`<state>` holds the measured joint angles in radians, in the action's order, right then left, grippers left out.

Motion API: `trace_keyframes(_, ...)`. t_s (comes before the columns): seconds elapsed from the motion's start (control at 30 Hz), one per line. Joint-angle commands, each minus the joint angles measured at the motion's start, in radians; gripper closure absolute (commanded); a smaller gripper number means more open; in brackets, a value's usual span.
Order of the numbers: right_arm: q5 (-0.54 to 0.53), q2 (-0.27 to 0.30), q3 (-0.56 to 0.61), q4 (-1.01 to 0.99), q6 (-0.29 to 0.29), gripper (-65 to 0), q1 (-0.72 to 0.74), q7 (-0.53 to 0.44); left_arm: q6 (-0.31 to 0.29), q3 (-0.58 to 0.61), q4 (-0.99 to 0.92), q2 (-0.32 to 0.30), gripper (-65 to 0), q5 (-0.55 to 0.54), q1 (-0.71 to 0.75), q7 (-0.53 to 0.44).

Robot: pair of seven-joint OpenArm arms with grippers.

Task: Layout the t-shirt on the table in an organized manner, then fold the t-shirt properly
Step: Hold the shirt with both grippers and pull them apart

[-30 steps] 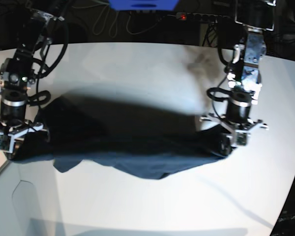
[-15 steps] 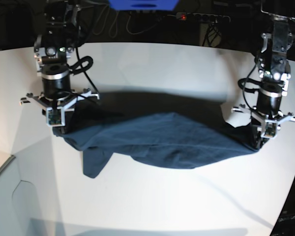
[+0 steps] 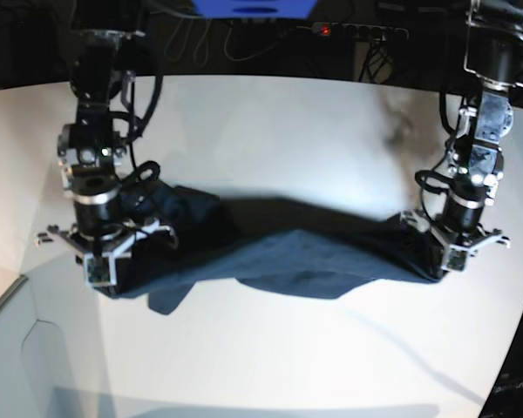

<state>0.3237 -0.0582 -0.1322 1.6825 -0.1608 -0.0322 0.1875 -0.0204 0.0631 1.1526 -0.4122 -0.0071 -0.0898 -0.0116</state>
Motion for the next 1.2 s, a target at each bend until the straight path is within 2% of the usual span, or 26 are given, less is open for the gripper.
trace_keyframes(0.0,0.001,0.002,-0.002,-0.003,0.005,0.0,0.045,-0.03,0.014,0.017,-0.023,-0.014,-0.5,0.0,-0.041,-0.027)
trace_keyframes(0.17,0.001,0.002,-0.004,-0.06,0.005,0.0,0.12,-0.027,0.014,0.068,-0.081,-0.007,-0.6,0.0,-0.086,-0.027)
trace_keyframes(0.23,0.001,0.001,-0.004,-0.072,0.005,0.0,0.139,-0.026,0.014,0.067,-0.081,-0.007,-2.9,-0.001,-0.101,-0.026)
trace_keyframes(0.33,0.001,0.001,-0.004,-0.075,0.005,0.0,0.153,-0.026,0.014,0.065,-0.081,-0.007,-15.9,-0.004,-0.112,-0.026)
trace_keyframes(0.5,0.001,0.002,-0.004,-0.075,0.005,0.0,0.157,-0.026,0.014,0.065,-0.081,-0.015,-42.2,-0.004,-0.106,-0.026)
trace_keyframes(0.6,0.001,0.001,-0.004,-0.075,0.005,0.0,0.157,-0.026,0.014,0.024,-0.073,-0.015,-52.9,-0.006,-0.087,-0.026)
trace_keyframes(0.7,0.001,-0.002,-0.004,-0.075,0.005,0.0,0.15,-0.026,0.014,-0.067,-0.059,-0.003,-54.0,-0.008,-0.024,-0.029)
trace_keyframes(0.9,0.001,-0.002,-0.004,-0.075,0.005,0.0,0.147,-0.026,0.014,-0.164,-0.076,0.055,-54.0,-0.008,0.037,-0.031)
trace_keyframes(1.17,0.001,-0.002,-0.004,-0.075,0.005,0.0,0.125,-0.026,0.012,-0.177,-0.147,0.141,-54.0,-0.009,0.02,-0.032)
